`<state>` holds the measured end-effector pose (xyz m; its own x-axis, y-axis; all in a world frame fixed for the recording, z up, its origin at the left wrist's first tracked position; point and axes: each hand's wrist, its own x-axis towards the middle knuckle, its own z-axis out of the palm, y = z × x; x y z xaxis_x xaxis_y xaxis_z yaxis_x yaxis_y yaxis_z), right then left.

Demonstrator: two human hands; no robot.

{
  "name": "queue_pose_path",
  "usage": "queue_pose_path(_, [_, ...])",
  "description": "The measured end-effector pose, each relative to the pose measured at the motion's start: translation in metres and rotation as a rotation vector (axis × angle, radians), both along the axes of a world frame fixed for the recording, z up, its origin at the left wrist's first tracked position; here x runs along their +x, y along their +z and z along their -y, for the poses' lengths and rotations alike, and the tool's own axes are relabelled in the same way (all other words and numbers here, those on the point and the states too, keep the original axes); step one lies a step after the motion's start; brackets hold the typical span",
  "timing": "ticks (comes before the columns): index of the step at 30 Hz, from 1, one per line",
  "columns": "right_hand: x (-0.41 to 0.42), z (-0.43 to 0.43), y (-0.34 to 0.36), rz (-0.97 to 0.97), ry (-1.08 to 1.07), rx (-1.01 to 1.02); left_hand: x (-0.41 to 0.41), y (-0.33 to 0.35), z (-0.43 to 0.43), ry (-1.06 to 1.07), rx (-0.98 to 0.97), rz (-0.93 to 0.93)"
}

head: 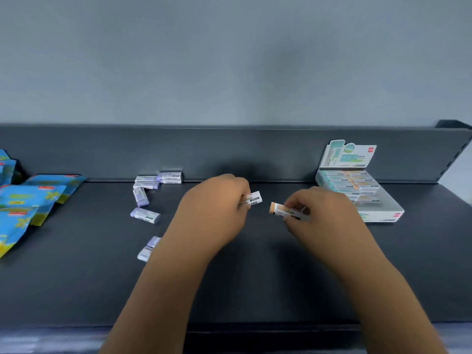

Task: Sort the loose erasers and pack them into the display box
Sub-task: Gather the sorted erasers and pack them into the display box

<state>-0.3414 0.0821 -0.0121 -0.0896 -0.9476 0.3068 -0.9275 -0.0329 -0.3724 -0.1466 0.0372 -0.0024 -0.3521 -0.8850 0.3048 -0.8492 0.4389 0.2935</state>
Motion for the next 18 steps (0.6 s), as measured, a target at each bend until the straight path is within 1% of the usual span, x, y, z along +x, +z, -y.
queue_pose_path(5, [-0.027,-0.007,0.002,0.021,-0.001,0.019,-0.027,0.000,0.004,-0.028,0.020,-0.037])
queue_pose_path(10, [-0.051,-0.009,-0.001,0.014,-0.029,0.036,-0.055,0.003,0.010,-0.068,0.048,-0.008])
queue_pose_path(18, [-0.112,-0.003,0.009,0.000,-0.030,-0.026,-0.101,0.009,0.012,-0.061,0.007,0.025])
